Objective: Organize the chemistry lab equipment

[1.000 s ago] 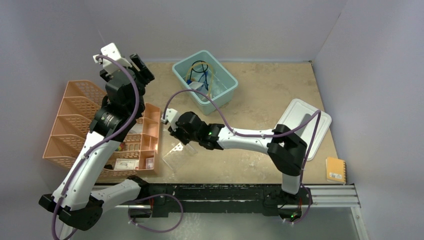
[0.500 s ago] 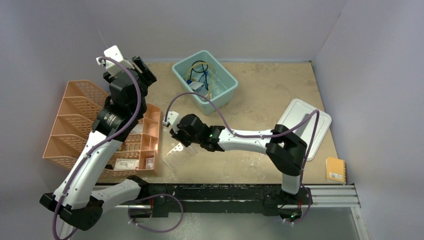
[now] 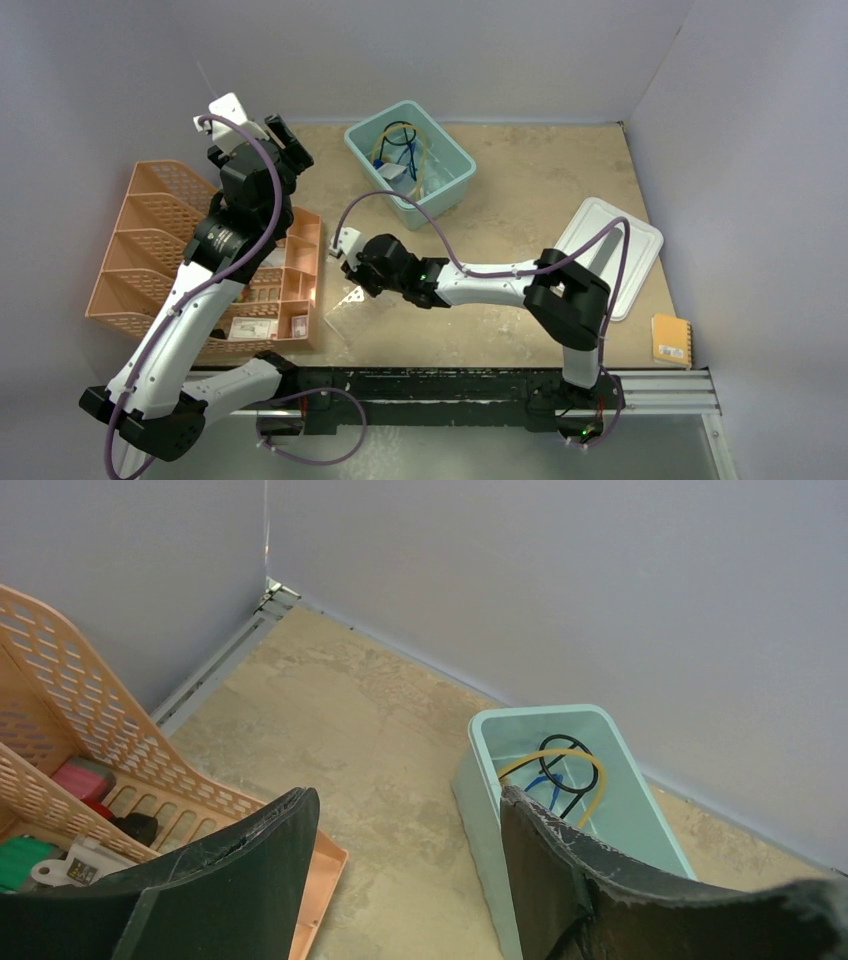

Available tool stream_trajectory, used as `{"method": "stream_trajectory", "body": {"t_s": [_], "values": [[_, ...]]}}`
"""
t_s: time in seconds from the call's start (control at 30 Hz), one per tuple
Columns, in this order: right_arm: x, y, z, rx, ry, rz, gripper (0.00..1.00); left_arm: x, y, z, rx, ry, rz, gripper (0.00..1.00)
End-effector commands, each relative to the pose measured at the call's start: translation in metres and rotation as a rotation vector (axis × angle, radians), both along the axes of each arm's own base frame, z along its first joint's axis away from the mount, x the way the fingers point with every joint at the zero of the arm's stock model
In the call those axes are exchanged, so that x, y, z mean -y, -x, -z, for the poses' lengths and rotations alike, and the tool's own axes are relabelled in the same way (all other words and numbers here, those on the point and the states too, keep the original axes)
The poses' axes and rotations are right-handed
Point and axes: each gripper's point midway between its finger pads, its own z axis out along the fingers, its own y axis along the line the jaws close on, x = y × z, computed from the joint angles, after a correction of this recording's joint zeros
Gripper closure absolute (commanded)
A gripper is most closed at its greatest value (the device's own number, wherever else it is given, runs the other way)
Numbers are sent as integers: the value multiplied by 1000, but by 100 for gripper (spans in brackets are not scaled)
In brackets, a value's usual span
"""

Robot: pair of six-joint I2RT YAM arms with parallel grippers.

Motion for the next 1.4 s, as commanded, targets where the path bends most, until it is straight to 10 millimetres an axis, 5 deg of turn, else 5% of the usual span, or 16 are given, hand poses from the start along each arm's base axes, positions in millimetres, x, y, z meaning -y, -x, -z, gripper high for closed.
{"method": "stream_trajectory", "body": {"t_s": [0.0, 0.53, 0.63, 0.87, 1.07, 1.2, 1.37], "values": [[-4, -7, 0, 30, -33, 17, 95, -1, 3, -12, 26, 27, 3, 34], [7, -10, 4, 162, -84, -4, 89, 5, -9, -6, -7, 4, 2, 35], [7, -10, 0, 145, -87, 7, 75, 7, -13, -6, -11, -2, 4, 35], [7, -5, -70, 57, -199, 41, 32, 9, -19, -9, 2, -9, 4, 34], [32, -13, -109, 9, -229, 114, 25, 11, -23, -13, 28, 2, 6, 34], [62, -14, -88, -49, -155, 170, 32, 12, -24, -12, 38, 12, 10, 33], [95, 6, -35, -101, 9, 140, 47, 17, -25, -3, 32, 27, 35, 31]]}}
